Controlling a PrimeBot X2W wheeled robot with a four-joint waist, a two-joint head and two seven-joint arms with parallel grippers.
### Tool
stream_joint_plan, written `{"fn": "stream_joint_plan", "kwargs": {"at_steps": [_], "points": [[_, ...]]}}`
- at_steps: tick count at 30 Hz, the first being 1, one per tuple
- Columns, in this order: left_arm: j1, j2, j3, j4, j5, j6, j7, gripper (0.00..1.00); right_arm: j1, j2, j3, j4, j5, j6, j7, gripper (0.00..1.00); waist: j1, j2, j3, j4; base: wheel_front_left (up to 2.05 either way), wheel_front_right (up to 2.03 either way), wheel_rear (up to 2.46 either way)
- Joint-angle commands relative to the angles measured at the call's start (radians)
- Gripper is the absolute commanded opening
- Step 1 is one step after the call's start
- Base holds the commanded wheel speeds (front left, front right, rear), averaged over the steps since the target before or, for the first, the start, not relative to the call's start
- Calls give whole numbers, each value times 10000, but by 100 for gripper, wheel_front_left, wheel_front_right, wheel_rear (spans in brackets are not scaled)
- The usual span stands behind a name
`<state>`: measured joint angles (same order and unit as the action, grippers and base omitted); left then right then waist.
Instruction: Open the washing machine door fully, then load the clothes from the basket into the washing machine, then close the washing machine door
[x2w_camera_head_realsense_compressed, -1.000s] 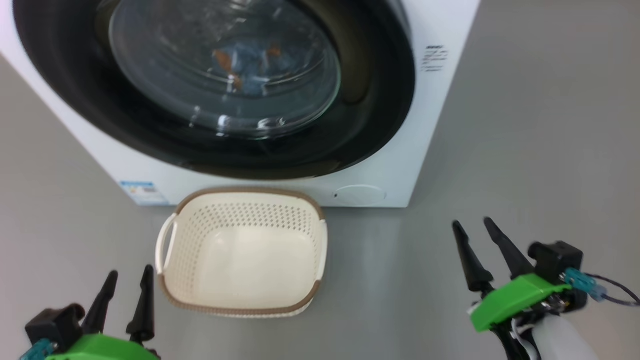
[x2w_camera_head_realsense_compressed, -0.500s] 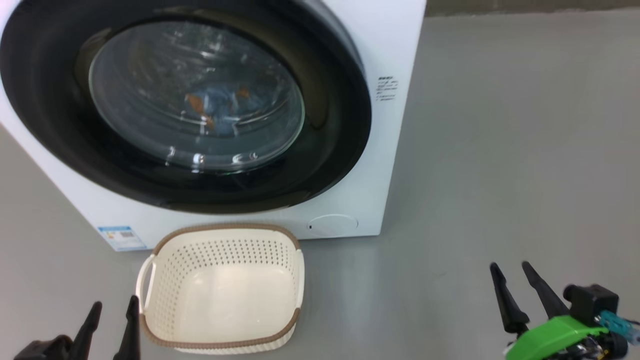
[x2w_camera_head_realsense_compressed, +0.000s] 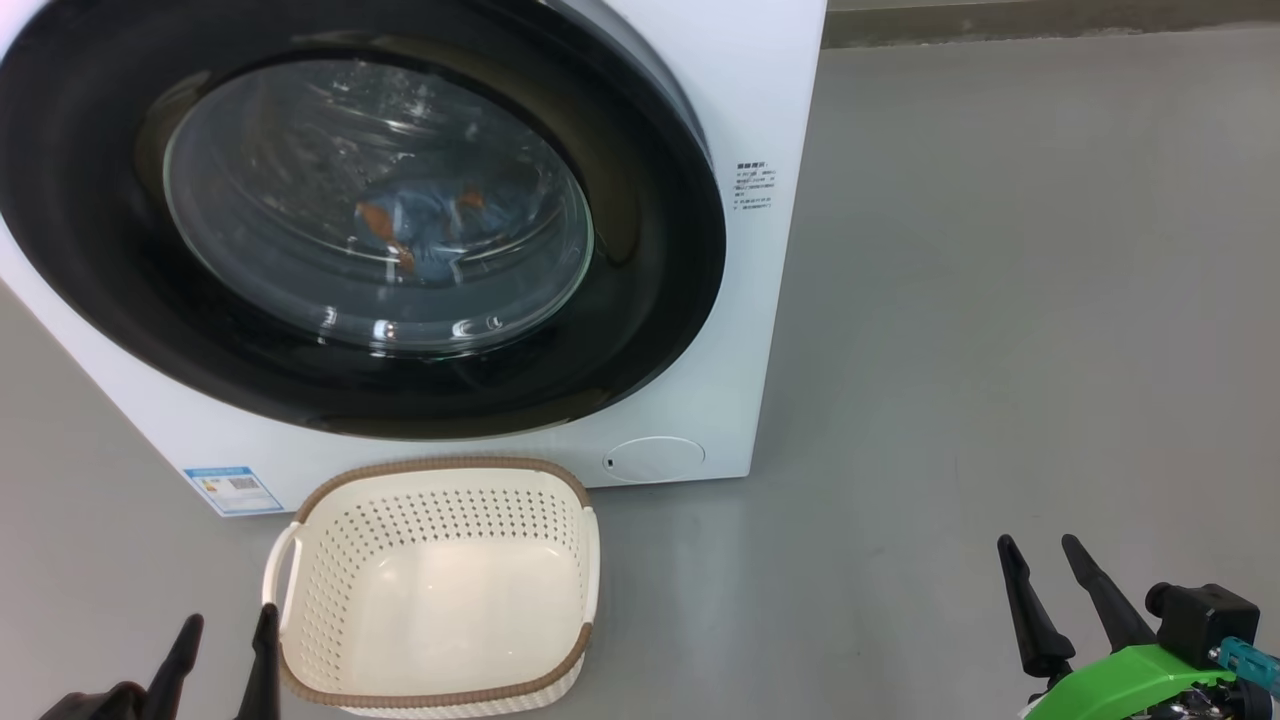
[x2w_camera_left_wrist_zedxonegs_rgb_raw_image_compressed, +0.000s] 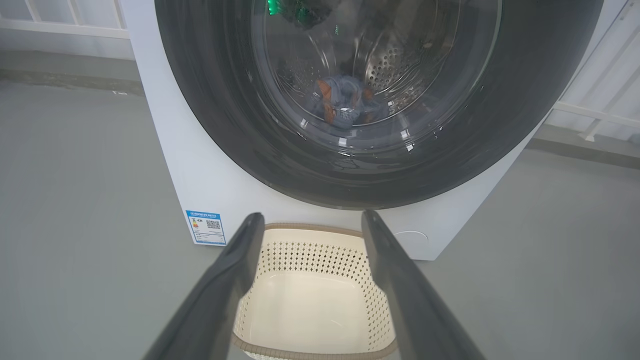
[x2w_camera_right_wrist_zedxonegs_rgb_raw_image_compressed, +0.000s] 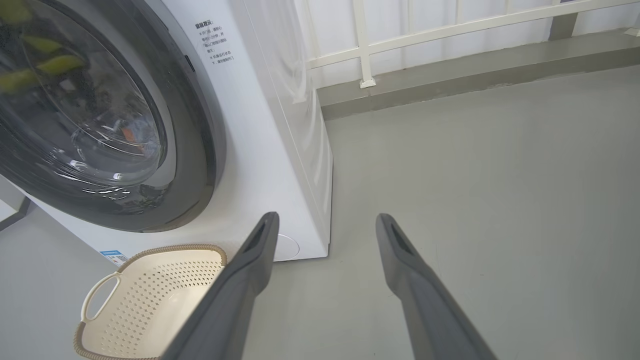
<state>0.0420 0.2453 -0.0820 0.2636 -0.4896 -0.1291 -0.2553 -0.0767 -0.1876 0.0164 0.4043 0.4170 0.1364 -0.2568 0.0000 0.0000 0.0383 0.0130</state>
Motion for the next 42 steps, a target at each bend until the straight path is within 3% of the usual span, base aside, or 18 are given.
{"fn": "stream_joint_plan", "kwargs": {"at_steps": [1, 7, 8, 14, 20, 25, 42], "points": [[-272, 231, 431, -247, 153, -16, -65, 100, 18, -83, 195, -249, -30, -57, -49, 100, 0, 0, 10, 12, 0, 0, 0], [-308, 146, 572, -287, 359, -16, -65, 100, 7, -52, 198, -276, -64, -57, -49, 100, 0, 0, 7, 46, 0, 0, 0], [-3, -59, 178, -48, 290, 0, 0, 0, 0, 36, 0, -27, -2, 0, 0, 0, 0, 0, 9, 46, 0, 0, 0], [57, -584, -19, 475, 226, 4, 30, 0, 179, 310, 40, 520, 53, 5, 29, 0, 0, 0, 12, 48, 0, 0, 0], [-7, -648, 73, 430, -332, 3, 204, 0, 162, 361, -32, 409, 626, 2, 215, 0, 19, 0, -27, 39, 0, 0, 0], [-73, -700, 149, 412, -790, 4, 348, 0, 140, 404, -83, 331, 1099, 0, 359, 0, 1, 0, -26, 32, 0, 0, 0], [-305, -881, 415, 352, -2350, 1, 843, 0, 61, 549, -263, 51, 2718, -9, 856, 0, 0, 0, -75, 8, 0, 0, 0]]}}
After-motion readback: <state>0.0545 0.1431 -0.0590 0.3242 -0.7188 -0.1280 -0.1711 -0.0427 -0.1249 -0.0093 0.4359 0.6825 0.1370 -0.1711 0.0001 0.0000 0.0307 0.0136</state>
